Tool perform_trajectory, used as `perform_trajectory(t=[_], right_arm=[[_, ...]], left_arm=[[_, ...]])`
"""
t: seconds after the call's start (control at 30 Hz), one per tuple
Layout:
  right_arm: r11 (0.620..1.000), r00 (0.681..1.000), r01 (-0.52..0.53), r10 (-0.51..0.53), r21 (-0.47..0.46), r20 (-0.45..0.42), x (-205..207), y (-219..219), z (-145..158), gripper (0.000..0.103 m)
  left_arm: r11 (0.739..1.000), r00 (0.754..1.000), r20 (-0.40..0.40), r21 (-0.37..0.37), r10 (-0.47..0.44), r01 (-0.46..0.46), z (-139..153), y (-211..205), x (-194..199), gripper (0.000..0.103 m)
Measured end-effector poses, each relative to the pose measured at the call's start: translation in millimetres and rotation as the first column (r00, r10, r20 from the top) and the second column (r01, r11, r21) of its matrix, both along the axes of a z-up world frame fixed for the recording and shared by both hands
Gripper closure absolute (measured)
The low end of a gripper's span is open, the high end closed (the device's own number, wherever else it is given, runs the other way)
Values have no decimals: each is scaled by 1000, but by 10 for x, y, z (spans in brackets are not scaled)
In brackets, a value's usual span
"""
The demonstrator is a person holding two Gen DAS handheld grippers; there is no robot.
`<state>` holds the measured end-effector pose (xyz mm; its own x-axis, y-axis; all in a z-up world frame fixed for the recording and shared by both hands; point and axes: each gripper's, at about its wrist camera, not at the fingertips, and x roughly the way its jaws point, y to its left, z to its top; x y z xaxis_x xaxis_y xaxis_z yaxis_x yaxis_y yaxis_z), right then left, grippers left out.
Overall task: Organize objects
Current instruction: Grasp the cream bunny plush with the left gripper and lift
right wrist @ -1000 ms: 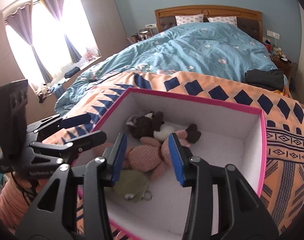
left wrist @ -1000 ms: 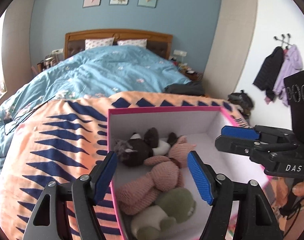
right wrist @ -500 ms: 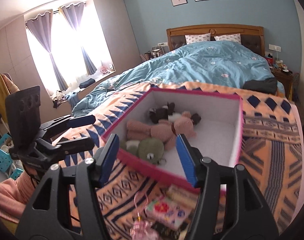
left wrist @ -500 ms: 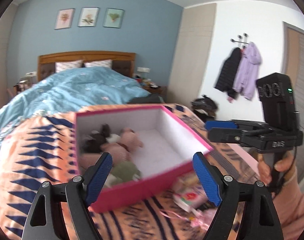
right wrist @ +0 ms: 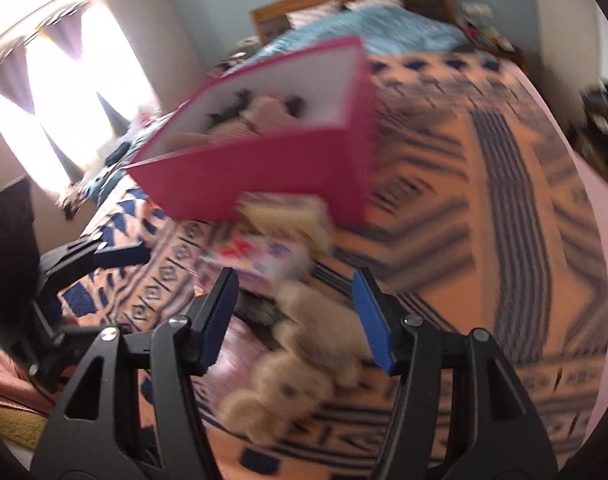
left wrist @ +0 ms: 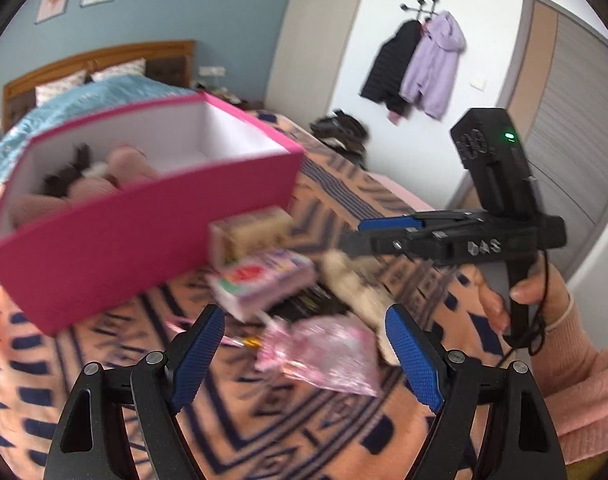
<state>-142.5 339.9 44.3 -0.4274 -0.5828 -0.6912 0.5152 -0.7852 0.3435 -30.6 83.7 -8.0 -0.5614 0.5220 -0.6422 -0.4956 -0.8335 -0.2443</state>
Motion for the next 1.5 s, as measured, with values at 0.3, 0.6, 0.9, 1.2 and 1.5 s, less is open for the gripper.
perform_trajectory(t=[0.3, 0.6, 0.9, 1.2, 1.5], right_arm=[[991, 987, 111, -102, -72, 126, -44, 463, -317, 42], [986, 984, 70, -42, -154, 176, -110, 364, -451, 42], [974, 983, 53, -12, -220, 184, -133, 344, -485, 61], [974, 995, 52, -32, -222, 94, 23, 409, -224, 82], [969, 1000, 7, -9, -246, -8, 157, 341, 145, 82]], left_arm=[[994, 992, 65, 3, -106, 106, -177, 398, -2, 22], [990, 985, 105, 14, -138, 138, -236, 579, -40, 43], [992, 981, 152, 41, -123, 119, -299, 519, -113, 58], [988, 976, 155, 51, -150, 144, -289, 574, -108, 54], [984, 972, 175, 107, -158, 141, -290, 533, -186, 52]])
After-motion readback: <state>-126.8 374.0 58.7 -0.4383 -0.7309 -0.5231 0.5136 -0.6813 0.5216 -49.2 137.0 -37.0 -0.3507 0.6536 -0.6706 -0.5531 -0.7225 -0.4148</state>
